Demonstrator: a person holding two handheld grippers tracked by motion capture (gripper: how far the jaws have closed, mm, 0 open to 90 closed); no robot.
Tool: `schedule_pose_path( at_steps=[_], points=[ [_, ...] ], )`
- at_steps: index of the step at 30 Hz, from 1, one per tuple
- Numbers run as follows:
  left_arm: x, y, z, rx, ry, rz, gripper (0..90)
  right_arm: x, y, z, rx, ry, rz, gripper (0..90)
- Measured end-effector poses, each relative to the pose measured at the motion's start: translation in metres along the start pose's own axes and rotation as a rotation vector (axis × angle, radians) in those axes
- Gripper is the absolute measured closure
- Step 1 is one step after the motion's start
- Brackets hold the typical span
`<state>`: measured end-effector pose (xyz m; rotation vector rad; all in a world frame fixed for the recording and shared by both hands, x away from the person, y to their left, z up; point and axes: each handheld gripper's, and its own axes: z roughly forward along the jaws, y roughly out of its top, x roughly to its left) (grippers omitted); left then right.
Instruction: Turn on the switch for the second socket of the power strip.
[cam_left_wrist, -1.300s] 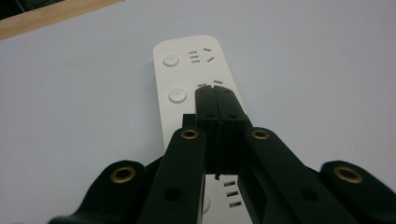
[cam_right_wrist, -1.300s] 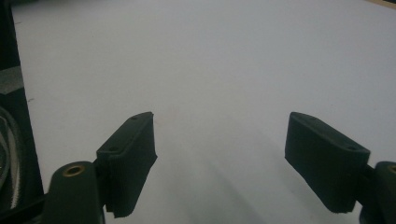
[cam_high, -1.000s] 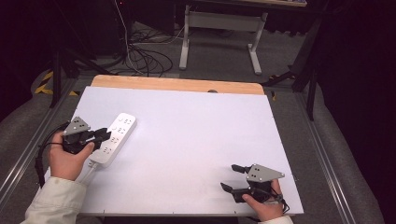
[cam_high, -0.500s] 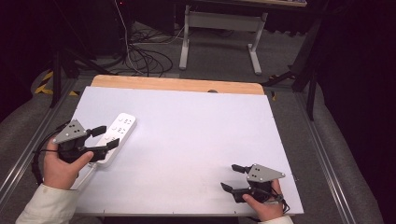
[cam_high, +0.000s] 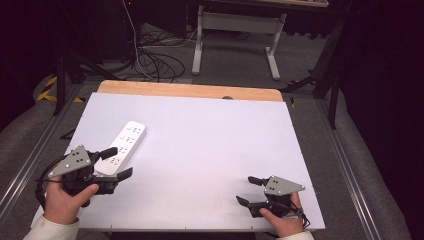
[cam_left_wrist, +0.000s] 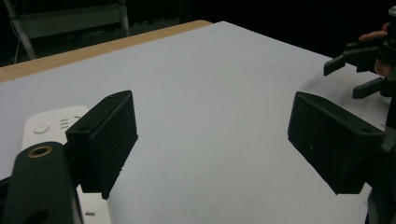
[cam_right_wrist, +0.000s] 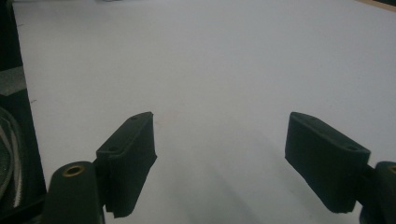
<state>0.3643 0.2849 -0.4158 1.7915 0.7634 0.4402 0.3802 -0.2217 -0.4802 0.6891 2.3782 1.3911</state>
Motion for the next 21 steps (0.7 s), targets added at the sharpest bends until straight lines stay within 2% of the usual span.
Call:
schedule_pose_path(
  at_steps=[6,8,9,10,13,14,17,21],
  points=[
    [-0.008,-0.012,0.002,-0.015,-0.023,0.059,15.8,0.000,0.000,0.000,0.000,0.001,-0.001,24.8],
    [-0.010,-0.016,0.004,-0.016,-0.030,0.049,15.8,0.000,0.000,0.000,0.000,0.001,-0.002,24.7],
    [-0.010,-0.018,0.005,-0.007,-0.029,0.059,15.8,0.000,0.000,0.000,0.000,0.001,-0.002,24.6],
    [-0.010,-0.021,0.007,0.002,-0.034,0.050,15.9,0.000,0.000,0.000,0.000,0.002,-0.003,24.6],
    [-0.011,-0.027,0.011,0.030,-0.019,0.045,16.1,0.000,0.000,0.000,0.000,0.003,-0.004,24.6],
    [-0.012,-0.029,0.012,0.030,-0.026,0.026,15.4,0.000,0.000,0.000,0.000,0.003,-0.004,24.7],
    [-0.011,-0.036,0.015,0.028,-0.043,0.020,13.5,0.000,0.000,-0.001,-0.001,0.005,-0.005,24.6],
    [-0.012,-0.043,0.018,0.030,-0.037,0.044,11.7,0.000,0.000,-0.001,0.000,0.006,-0.009,24.6]
  ],
)
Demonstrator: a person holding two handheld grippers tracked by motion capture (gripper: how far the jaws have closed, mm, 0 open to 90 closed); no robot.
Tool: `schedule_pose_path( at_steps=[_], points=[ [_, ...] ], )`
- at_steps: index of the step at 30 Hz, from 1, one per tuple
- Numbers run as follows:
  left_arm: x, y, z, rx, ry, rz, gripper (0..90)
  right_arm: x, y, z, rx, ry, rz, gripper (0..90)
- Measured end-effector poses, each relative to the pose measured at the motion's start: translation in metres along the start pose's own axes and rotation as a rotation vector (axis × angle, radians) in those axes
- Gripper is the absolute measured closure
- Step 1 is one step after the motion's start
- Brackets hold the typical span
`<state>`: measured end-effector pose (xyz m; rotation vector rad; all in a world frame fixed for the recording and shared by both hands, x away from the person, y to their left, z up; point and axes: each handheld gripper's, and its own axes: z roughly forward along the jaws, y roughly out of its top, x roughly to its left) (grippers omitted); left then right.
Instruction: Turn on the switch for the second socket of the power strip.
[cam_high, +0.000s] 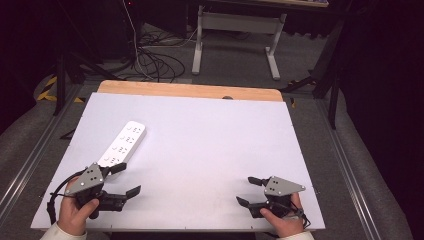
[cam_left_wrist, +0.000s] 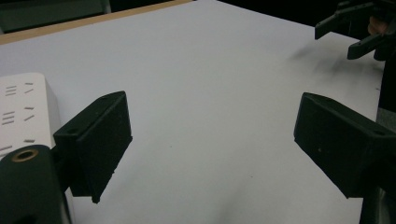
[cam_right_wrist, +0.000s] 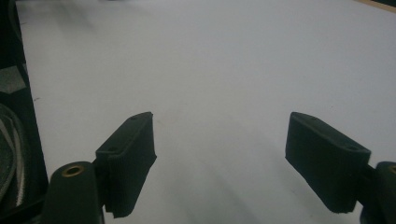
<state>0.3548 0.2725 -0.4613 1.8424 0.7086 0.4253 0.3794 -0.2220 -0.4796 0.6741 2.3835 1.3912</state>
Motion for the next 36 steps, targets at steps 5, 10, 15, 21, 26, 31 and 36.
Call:
schedule_pose_path(
  at_steps=[5,10,15,21,26,31,36],
  points=[
    [-0.002,-0.010,0.003,0.013,0.019,0.044,11.6,0.000,0.000,0.000,0.000,0.002,-0.002,24.5],
    [-0.003,-0.017,0.006,0.015,0.002,0.050,11.6,0.000,0.000,0.000,0.008,0.002,-0.007,24.4],
    [-0.004,-0.024,0.012,0.042,-0.023,0.052,11.6,0.000,0.000,0.000,0.007,0.004,-0.006,24.1],
    [-0.003,-0.030,0.015,0.061,-0.043,-0.008,11.6,0.000,-0.001,0.000,0.014,0.008,0.000,23.3],
    [-0.002,-0.028,0.015,0.072,-0.030,-0.012,11.6,0.000,-0.001,0.001,0.016,0.010,0.008,22.5],
    [-0.003,-0.025,0.014,0.066,-0.014,0.032,11.8,-0.001,-0.002,0.001,0.015,0.006,0.012,22.0],
    [-0.006,-0.023,0.014,0.058,-0.005,0.071,11.8,-0.001,-0.002,0.001,0.013,0.001,0.014,21.9]
  ],
)
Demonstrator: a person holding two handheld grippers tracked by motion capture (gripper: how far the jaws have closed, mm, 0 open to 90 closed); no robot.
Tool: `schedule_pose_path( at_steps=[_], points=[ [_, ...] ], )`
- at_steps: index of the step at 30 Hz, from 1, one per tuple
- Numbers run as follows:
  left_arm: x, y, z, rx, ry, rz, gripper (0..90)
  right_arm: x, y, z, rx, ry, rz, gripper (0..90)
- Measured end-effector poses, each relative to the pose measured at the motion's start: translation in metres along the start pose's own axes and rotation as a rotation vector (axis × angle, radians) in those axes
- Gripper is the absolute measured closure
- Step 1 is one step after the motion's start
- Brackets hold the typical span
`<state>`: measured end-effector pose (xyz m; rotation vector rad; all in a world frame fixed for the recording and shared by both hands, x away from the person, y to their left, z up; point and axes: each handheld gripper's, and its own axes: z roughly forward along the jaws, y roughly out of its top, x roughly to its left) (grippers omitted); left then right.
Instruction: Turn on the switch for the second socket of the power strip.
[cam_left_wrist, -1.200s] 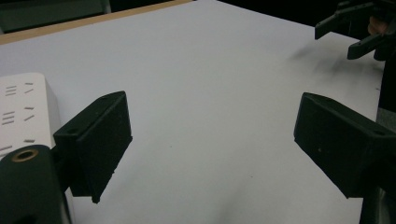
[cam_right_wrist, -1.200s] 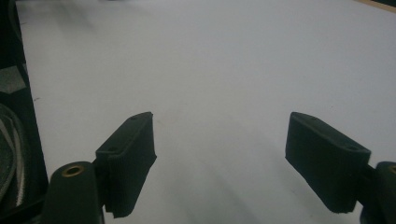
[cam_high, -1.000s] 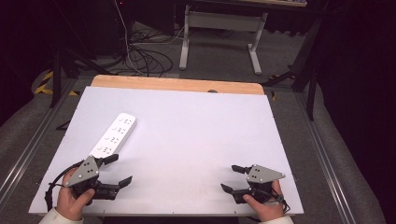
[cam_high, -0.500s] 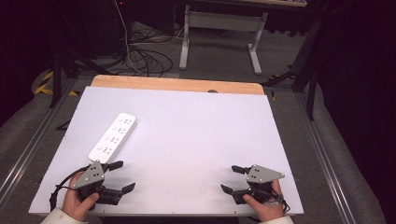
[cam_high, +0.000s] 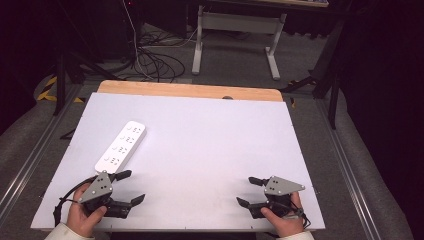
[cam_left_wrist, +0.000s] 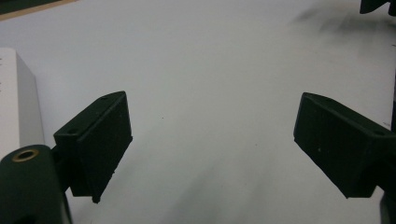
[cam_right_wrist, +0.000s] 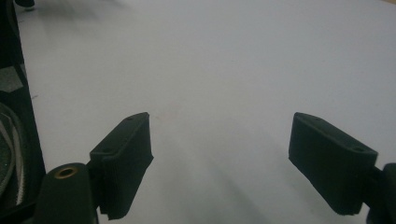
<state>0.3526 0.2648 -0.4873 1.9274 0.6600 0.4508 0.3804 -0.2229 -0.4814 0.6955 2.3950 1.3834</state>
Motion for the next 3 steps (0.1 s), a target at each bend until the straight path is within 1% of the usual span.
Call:
schedule_pose_path(
  at_steps=[3],
  points=[
    [-0.0006,0.0006,-0.0006,-0.005,0.013,0.003,11.8,-0.0001,0.0000,-0.0001,-0.001,-0.001,0.001,21.8]
  ],
)
